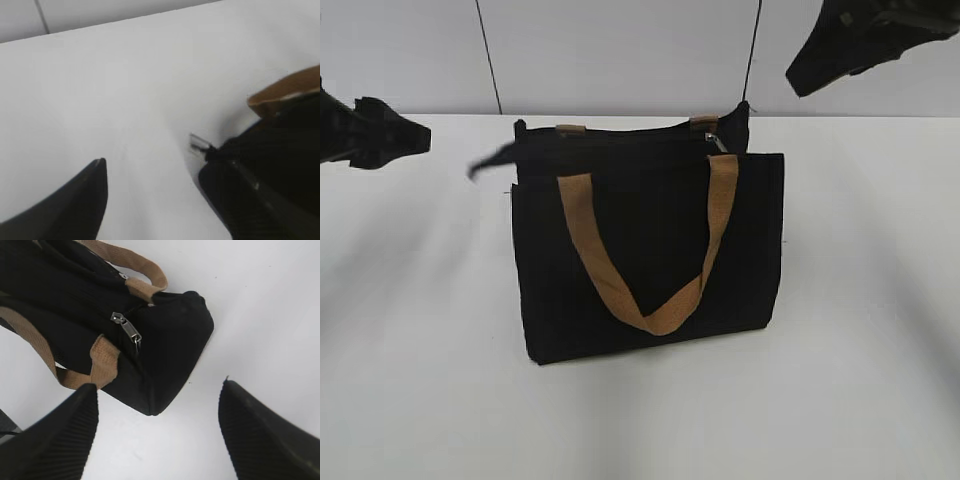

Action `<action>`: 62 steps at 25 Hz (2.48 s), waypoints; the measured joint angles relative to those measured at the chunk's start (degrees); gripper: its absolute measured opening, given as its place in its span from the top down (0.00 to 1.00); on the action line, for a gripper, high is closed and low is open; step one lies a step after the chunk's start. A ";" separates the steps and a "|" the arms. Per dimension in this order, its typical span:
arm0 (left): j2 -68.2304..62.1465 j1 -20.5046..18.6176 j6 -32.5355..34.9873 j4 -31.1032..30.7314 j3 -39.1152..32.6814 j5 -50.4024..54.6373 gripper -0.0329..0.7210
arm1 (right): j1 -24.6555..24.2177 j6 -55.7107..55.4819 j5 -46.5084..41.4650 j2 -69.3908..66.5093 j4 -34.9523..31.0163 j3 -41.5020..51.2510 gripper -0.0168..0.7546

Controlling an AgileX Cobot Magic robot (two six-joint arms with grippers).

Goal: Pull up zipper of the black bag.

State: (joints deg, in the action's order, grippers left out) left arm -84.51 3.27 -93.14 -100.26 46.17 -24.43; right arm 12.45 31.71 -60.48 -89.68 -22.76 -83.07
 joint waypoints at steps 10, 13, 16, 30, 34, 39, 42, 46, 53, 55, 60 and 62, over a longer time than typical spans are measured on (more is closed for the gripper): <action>5.85 20.44 -6.20 2.36 0.00 29.86 0.26 | 0.00 -7.04 0.38 9.85 8.45 2.80 0.24; 5.85 25.01 4.79 15.87 0.00 40.33 0.27 | 0.00 -7.59 3.19 14.98 9.10 9.42 0.24; 5.99 27.77 24.62 34.30 0.00 51.13 0.27 | 0.00 -7.61 6.12 20.40 9.15 16.98 0.24; 27.70 36.01 78.81 89.13 2.92 84.45 0.12 | 0.00 -10.17 -3.79 50.87 9.27 37.33 0.19; 40.39 36.01 81.44 92.93 -2.07 90.20 0.12 | 0.00 -12.55 -8.07 61.13 9.28 43.48 0.19; 58.27 36.05 84.19 94.65 -8.26 92.04 0.14 | 0.00 -14.73 -9.33 72.02 9.40 49.66 0.19; 67.97 36.05 86.14 96.34 -10.98 91.18 0.16 | 0.00 -15.10 -9.44 75.04 9.60 52.37 0.19; 76.08 36.12 86.73 97.03 -13.95 87.45 0.18 | 0.00 -15.29 -9.52 75.78 10.67 53.76 0.19; 77.07 36.12 86.97 97.03 -15.22 85.60 0.18 | 0.00 -14.84 -3.51 75.80 12.26 55.72 0.20; 76.88 36.12 87.04 97.03 -15.22 85.61 0.19 | 0.00 -14.71 -2.96 75.80 12.39 56.00 0.21; 76.65 36.12 87.16 97.03 -15.22 85.61 0.20 | 0.00 -14.64 -2.55 75.75 12.38 56.07 0.21; 76.65 36.12 87.16 97.03 -15.22 85.61 0.20 | 0.00 -14.64 -2.55 75.75 11.73 56.07 0.21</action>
State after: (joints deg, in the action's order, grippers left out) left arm -7.86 39.39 -5.98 -3.23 30.95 61.18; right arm 12.45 17.07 -63.03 -13.93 -11.03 -27.00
